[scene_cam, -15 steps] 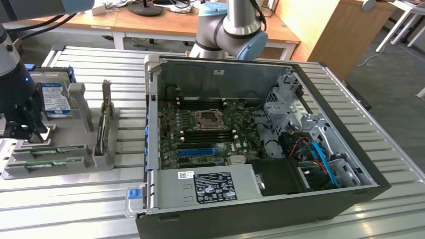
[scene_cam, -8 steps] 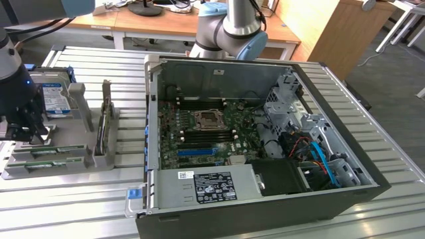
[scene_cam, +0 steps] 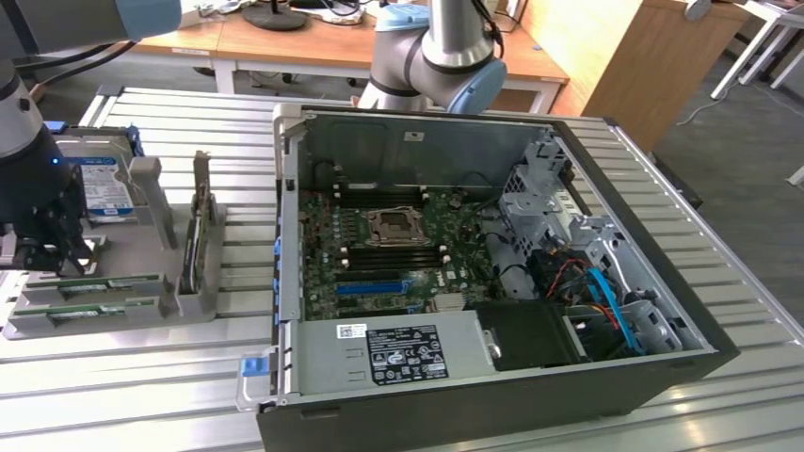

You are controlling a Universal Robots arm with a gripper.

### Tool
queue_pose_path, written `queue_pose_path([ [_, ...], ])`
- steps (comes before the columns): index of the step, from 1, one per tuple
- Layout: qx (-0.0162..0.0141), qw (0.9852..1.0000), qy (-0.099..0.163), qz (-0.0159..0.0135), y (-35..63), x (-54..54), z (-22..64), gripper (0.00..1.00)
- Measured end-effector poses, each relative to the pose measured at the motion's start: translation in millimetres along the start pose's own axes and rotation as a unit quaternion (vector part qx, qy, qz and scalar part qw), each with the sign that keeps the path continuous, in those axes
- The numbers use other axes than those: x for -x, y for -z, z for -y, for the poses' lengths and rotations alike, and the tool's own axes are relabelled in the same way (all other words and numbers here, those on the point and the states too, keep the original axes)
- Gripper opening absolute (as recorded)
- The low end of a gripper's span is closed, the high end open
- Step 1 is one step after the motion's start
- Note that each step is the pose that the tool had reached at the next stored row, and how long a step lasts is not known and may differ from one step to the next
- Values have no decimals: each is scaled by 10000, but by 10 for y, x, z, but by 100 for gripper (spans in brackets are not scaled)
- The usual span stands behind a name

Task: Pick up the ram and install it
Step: 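Pick up the ram and move it above insertion slot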

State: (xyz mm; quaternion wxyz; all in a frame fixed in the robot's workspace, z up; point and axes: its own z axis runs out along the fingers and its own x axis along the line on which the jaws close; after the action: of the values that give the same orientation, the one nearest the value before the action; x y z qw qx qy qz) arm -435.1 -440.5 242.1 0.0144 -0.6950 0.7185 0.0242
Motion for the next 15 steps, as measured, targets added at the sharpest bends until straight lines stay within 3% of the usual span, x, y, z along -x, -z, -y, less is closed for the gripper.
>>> queue_pose_path([
  [7, -2, 10000, 3, 2, -4, -5, 2, 30],
  [15, -1, 10000, 2, 1, 3, -97, 4, 30],
])
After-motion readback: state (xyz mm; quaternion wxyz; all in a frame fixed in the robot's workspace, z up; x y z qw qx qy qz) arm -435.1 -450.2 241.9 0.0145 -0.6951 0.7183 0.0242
